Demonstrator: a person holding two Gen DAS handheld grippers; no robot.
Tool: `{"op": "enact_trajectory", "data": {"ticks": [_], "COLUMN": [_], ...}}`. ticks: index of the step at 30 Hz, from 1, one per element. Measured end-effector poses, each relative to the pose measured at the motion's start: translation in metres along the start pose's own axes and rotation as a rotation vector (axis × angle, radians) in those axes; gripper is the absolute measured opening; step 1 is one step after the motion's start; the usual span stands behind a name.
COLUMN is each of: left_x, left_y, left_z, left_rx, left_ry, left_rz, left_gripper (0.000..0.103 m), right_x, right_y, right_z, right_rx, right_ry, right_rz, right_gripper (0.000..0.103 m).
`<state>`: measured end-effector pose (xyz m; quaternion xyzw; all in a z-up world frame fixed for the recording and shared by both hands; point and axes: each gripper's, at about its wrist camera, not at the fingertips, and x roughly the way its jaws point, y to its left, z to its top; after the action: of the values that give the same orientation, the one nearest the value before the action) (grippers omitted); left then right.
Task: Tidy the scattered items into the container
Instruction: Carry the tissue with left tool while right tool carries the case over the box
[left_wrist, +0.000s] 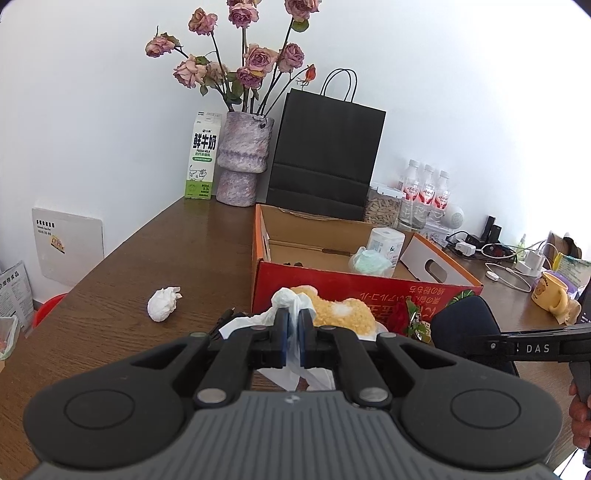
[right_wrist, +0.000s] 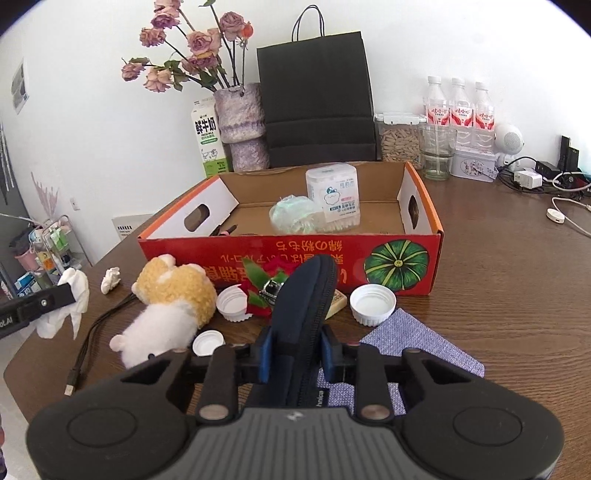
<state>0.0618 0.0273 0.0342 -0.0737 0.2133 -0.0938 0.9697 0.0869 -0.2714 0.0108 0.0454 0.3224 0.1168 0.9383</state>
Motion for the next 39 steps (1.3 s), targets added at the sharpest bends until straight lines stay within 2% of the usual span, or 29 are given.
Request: {"op": "enact_trajectory", "data": {"ticks": [8,13,22,27,31,39], "left_x": [0.003,0.003,0.023,0.051,0.084,0.159], "left_y": [-0.006,-0.015,-0.046,-0.059,-0.062,-0.065], "left_z": [0.0,0.012,0.059,0.084,0.095,0.095], "left_rx": [0.007,0.024,0.058,0.05,0.022,-0.021], "left_ry": [0.008,-0.02,-0.104,-0.127,-0.12,-0.056], "left_rz": [-0.007,-0.023,-0.063,-0.074,-0.077,-0.075], "left_gripper": [0.006,0.006,0.006,0.006,0.006,0.006], "right_x": [-0.008,-0.02,-0.026,-0.005,0.023,0.09], "right_y": [0.004,0.006,-0.008,-0.026,-0.048,-0.089], "right_z": [0.003,0.016,0.078,0.112,0.129,0.125], "right_rx": [-0.011,-0.006,0.034,0.071,0.109,0.17], "right_ry": [-0.045,-0.104,-0.263,-0.307,-0.303,-0.246], "right_rz": [0.053,0.087,0.093,0.088,0.074,0.031], "right_gripper": [0.019,0.018,0.018,0.018,0.018,0.018]}}
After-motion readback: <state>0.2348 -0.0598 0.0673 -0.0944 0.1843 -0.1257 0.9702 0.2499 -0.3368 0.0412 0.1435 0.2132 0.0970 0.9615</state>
